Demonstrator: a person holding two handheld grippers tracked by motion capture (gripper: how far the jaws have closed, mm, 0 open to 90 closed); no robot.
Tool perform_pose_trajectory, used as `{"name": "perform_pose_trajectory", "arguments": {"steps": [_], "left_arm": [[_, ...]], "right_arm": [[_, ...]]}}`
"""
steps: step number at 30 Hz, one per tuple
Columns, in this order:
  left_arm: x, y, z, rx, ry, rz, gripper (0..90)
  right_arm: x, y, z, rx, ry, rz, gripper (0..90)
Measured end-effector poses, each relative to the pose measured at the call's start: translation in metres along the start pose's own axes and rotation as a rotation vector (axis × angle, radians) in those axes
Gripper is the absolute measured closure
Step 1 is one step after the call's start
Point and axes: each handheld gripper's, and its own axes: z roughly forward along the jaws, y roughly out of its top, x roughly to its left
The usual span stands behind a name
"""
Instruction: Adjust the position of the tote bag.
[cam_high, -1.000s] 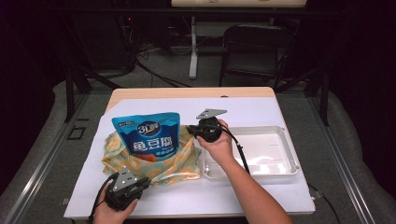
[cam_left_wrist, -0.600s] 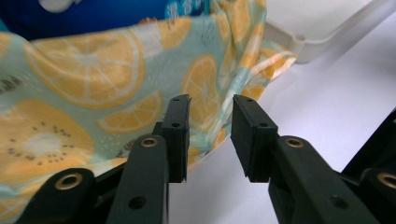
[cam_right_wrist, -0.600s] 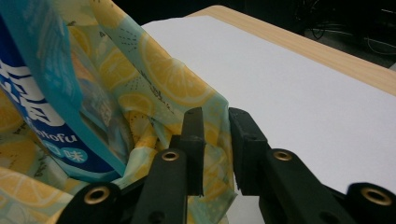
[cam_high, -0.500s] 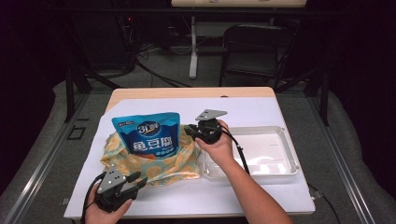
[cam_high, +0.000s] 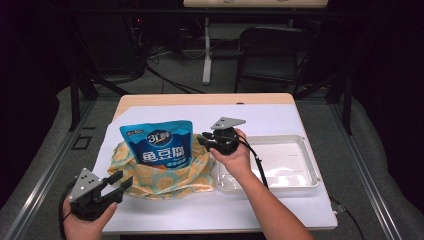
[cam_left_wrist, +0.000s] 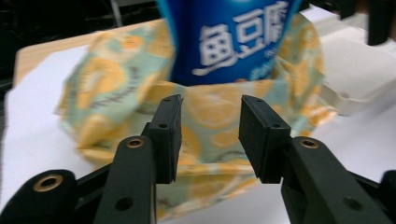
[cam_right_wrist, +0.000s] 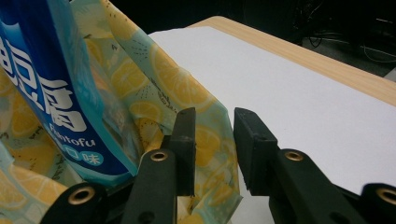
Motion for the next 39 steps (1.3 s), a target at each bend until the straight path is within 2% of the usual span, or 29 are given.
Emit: {"name": "perform_pose_trajectory", "arguments": {"steps": [3, 7, 10, 13, 15, 18, 22, 25, 31, 36, 39], "left_arm": [[0.008, 0.001, 0.000, -0.001, 0.008, -0.012, 58.6], [0.017, 0.004, 0.003, 0.010, 0.037, 0.000, 55.9], [0.022, 0.007, 0.007, 0.012, 0.078, 0.012, 52.1], [0.027, 0.008, 0.011, -0.005, 0.089, 0.012, 47.6], [0.030, 0.008, 0.015, 0.005, 0.095, 0.022, 46.8], [0.032, 0.008, 0.021, 0.018, 0.097, 0.030, 46.5], [0.033, 0.007, 0.029, 0.049, 0.124, 0.067, 45.6], [0.033, 0.006, 0.034, 0.053, 0.149, 0.088, 45.4], [0.036, 0.005, 0.039, 0.068, 0.159, 0.100, 45.0], [0.037, 0.001, 0.044, 0.077, 0.168, 0.095, 44.5], [0.036, 0.001, 0.046, 0.095, 0.182, 0.117, 44.5]], "right_arm": [[0.001, -0.001, -0.002, -0.005, 0.000, 0.005, 69.1], [0.001, -0.002, -0.004, -0.007, -0.001, 0.007, 68.3], [0.001, -0.002, -0.006, -0.007, -0.004, 0.008, 67.8], [0.000, -0.002, -0.009, -0.013, -0.011, 0.012, 67.3], [-0.001, -0.003, -0.011, -0.014, -0.012, 0.016, 67.2], [-0.002, -0.004, -0.012, -0.017, -0.012, 0.023, 67.1], [-0.001, -0.005, -0.013, -0.014, -0.014, 0.022, 67.0], [-0.002, -0.005, -0.013, -0.013, -0.015, 0.023, 67.0], [-0.002, -0.006, -0.013, -0.007, -0.014, 0.023, 66.9], [-0.002, -0.007, -0.012, -0.008, -0.014, 0.027, 66.9], [-0.002, -0.007, -0.011, -0.003, -0.014, 0.025, 66.8]]}}
